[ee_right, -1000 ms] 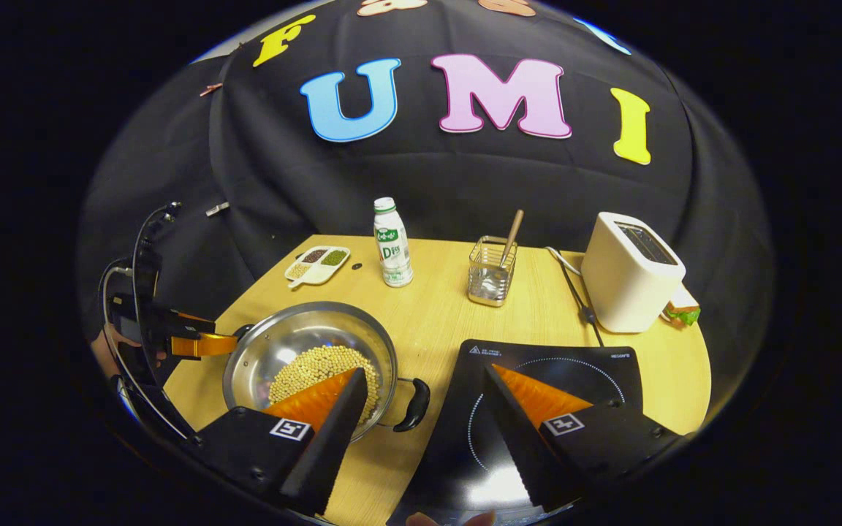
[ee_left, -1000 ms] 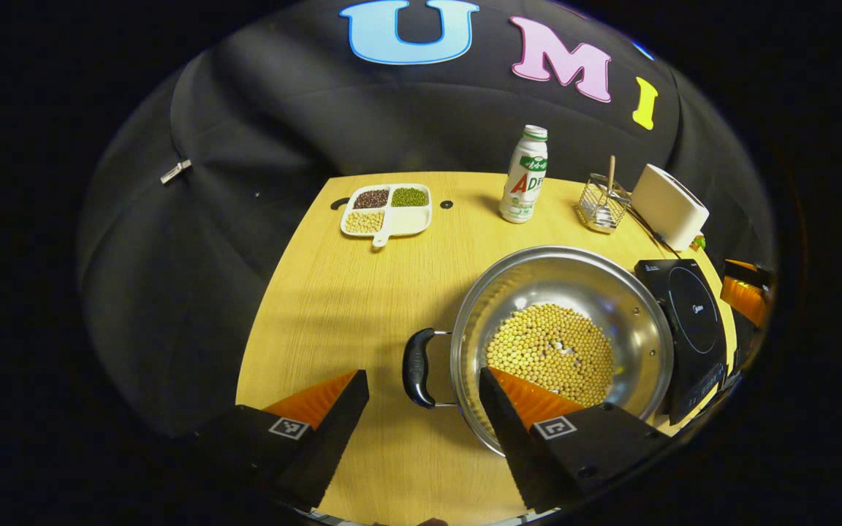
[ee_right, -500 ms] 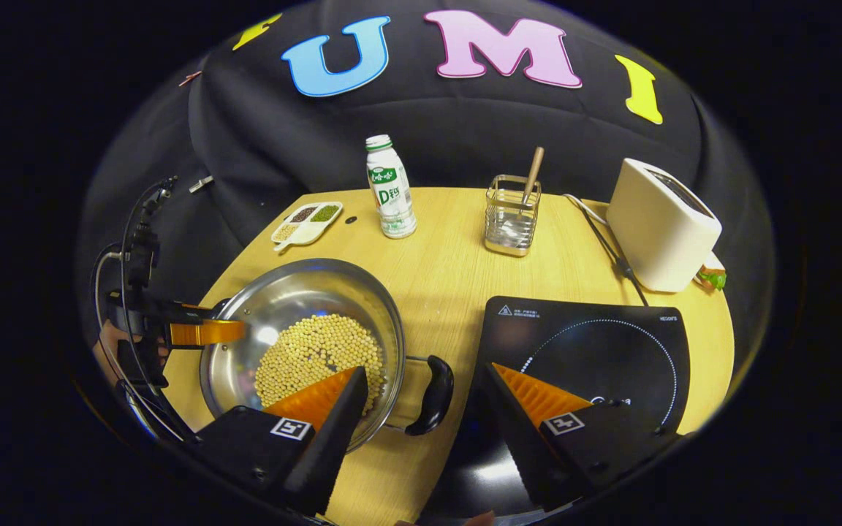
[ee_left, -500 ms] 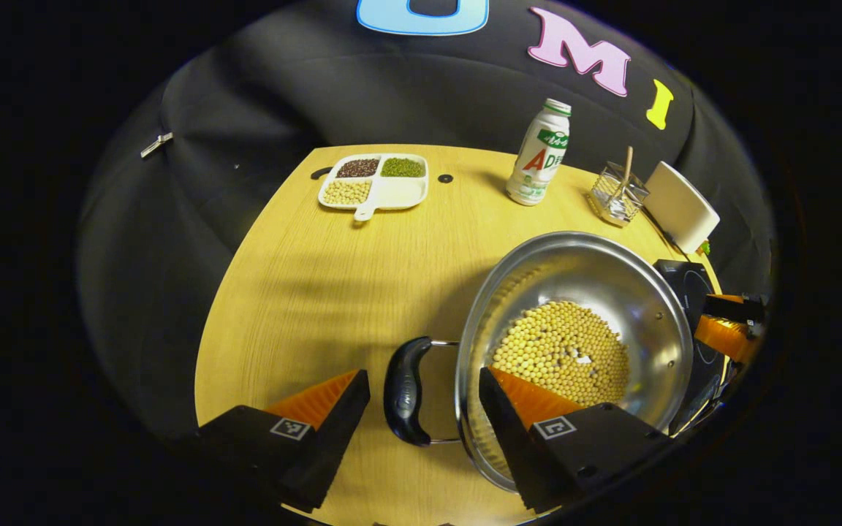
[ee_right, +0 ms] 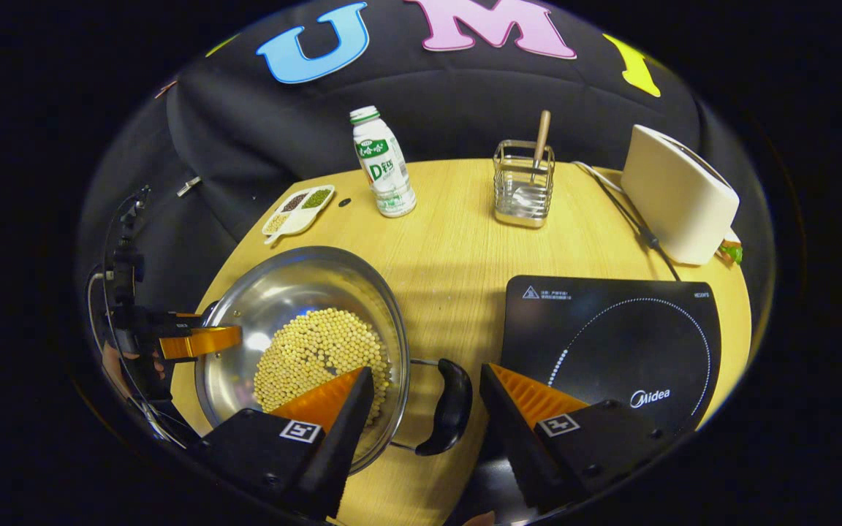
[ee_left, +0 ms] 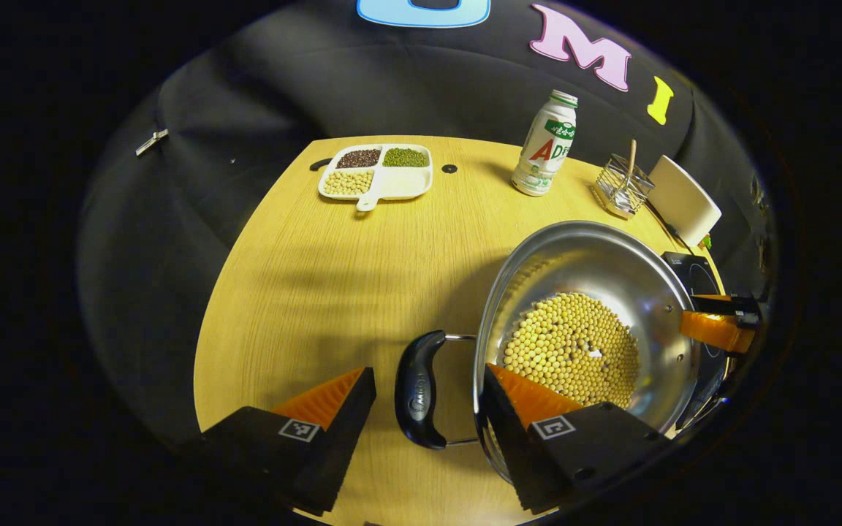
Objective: First push the handle of the pot to place it horizontally, then grasp the pot with both hands and set it on the induction cooktop.
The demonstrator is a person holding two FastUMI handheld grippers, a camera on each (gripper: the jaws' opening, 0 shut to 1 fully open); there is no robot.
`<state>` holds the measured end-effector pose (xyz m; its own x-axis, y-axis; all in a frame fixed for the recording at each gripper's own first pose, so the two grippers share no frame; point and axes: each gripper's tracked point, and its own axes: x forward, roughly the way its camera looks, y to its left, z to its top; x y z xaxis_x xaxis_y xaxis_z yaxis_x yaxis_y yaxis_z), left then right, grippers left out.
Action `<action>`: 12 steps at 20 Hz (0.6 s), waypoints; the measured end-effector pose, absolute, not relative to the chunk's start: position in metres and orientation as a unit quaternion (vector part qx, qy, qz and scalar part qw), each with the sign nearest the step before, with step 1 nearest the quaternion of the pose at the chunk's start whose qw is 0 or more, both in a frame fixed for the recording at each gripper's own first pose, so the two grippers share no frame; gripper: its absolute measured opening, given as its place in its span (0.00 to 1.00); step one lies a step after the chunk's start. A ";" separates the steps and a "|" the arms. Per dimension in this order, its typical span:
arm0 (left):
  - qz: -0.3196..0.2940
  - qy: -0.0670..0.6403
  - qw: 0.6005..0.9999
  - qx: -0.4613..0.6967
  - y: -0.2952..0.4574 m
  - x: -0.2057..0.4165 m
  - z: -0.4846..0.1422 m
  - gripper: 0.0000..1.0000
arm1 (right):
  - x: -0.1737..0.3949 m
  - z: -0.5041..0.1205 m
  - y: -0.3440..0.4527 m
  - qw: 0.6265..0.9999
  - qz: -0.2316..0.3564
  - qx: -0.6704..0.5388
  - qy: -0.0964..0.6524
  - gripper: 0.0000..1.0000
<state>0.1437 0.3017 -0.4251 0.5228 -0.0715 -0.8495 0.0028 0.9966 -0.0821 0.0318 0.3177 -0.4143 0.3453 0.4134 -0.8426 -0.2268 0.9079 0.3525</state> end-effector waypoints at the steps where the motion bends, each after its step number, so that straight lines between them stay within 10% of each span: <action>1: -0.019 0.489 0.872 -0.032 0.304 0.143 -0.425 0.90 | 0.031 -0.419 0.321 0.811 0.196 0.090 0.543 0.92; 9: -0.019 0.500 0.865 -0.043 0.301 0.141 -0.434 0.82 | 0.032 -0.447 0.333 0.802 0.163 0.082 0.569 0.83; 12: -0.015 0.491 0.870 -0.041 0.301 0.145 -0.432 0.70 | 0.037 -0.456 0.332 0.809 0.156 0.073 0.562 0.63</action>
